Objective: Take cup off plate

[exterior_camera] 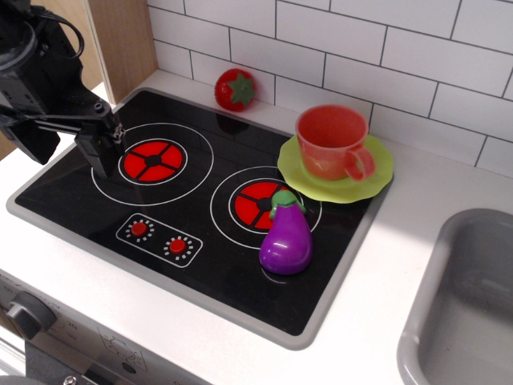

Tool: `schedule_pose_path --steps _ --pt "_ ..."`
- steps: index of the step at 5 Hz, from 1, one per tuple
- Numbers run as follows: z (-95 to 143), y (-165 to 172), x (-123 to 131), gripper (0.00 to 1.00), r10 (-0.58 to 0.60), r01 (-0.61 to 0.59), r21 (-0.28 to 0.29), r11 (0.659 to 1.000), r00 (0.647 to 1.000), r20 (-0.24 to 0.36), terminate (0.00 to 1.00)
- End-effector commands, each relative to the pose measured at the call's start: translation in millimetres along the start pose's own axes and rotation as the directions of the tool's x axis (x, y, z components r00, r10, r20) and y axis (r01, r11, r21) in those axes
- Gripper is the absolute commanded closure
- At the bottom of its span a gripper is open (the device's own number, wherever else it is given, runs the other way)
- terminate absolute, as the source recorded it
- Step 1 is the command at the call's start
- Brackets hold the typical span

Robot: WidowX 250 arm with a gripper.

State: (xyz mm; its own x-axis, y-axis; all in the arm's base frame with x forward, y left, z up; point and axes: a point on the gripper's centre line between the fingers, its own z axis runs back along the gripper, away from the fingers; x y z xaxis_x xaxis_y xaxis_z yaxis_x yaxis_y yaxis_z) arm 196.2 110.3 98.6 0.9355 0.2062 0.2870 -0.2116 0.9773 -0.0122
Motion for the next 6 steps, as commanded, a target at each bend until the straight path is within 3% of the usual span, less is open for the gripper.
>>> schedule_pose_path --steps 1,2,4,6 --pt "0.0 0.0 0.0 0.00 0.000 0.000 0.000 1.000 1.000 0.000 0.00" --pt "11.5 -34.0 -0.8 0.00 0.161 -0.161 -0.015 0.987 0.987 -0.002 0.00" --pt "20.9 -103.2 25.4 0.00 0.371 -0.370 -0.029 0.928 0.928 0.027 0.00" --pt "7.8 -154.1 51.1 0.00 0.513 -0.513 -0.039 0.857 0.858 -0.024 0.00"
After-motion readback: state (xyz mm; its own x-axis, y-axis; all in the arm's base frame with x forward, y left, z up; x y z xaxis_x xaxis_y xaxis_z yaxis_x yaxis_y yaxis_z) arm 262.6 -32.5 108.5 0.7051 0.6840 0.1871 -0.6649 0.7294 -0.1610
